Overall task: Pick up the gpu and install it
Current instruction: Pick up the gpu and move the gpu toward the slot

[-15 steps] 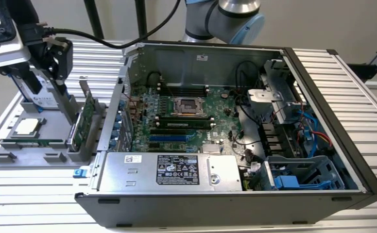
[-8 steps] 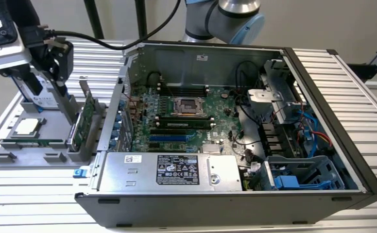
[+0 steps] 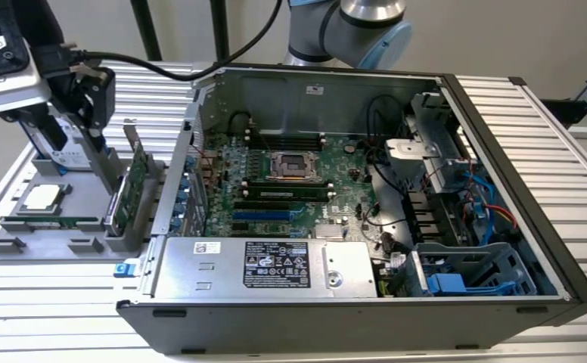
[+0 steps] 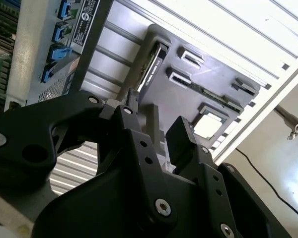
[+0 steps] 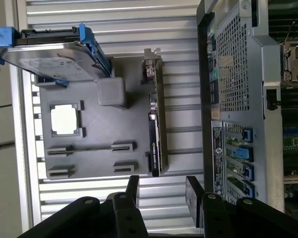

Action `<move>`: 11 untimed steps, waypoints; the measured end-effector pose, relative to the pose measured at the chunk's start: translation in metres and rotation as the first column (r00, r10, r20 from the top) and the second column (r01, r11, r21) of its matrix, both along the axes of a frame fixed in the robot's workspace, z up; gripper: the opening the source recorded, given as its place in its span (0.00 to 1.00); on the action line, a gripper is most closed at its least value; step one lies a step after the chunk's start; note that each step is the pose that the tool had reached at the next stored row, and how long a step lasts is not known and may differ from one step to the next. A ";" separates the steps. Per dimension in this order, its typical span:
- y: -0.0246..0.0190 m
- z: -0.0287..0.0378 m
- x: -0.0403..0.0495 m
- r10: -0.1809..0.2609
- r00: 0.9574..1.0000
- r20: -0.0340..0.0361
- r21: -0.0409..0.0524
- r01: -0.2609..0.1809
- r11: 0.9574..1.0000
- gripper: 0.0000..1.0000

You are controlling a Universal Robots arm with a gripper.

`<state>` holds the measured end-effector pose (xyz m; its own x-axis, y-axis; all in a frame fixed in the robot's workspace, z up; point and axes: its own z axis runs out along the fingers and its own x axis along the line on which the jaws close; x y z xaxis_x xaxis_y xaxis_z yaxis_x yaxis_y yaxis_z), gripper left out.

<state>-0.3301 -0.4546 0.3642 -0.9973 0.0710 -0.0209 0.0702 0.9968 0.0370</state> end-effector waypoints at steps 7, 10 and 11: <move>0.0000 -0.0028 0.0000 0.000 1.000 0.000 -0.002 0.000 1.000 1.00; 0.0000 -0.0039 0.0000 0.000 1.000 0.000 -0.003 0.000 1.000 1.00; 0.0000 -0.0043 0.0000 0.000 1.000 0.000 -0.003 0.000 1.000 1.00</move>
<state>-0.3301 -0.4546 0.3599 -0.9973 0.0709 -0.0211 0.0701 0.9970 0.0340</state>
